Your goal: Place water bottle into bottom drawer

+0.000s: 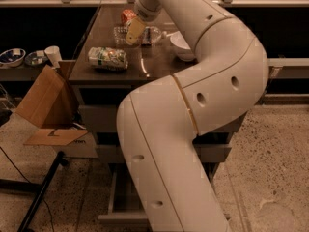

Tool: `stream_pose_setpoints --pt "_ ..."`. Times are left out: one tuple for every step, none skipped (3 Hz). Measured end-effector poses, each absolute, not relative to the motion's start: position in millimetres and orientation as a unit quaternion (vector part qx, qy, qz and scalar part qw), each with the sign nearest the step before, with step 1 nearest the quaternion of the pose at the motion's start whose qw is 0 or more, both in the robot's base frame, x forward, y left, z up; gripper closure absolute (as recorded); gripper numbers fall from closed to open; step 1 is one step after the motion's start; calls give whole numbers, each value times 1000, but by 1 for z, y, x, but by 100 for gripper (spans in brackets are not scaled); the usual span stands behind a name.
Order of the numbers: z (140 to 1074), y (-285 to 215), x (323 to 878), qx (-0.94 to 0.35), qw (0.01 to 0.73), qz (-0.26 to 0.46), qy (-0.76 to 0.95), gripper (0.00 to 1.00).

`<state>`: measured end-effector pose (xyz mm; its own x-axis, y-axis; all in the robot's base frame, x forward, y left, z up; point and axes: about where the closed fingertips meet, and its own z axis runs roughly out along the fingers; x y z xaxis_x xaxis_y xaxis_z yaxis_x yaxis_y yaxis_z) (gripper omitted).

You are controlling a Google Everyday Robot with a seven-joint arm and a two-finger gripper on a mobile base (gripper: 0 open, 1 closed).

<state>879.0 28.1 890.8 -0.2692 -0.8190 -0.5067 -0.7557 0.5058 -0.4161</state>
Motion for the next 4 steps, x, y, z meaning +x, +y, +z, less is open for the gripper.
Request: stream_pose_setpoints --pt "881 27 884 -506 342 -35 791 0" --pt "870 28 885 -517 336 -21 787 0" --pt "864 29 883 -526 330 -10 783 0" --pt "860 30 883 -534 331 0 779 13"
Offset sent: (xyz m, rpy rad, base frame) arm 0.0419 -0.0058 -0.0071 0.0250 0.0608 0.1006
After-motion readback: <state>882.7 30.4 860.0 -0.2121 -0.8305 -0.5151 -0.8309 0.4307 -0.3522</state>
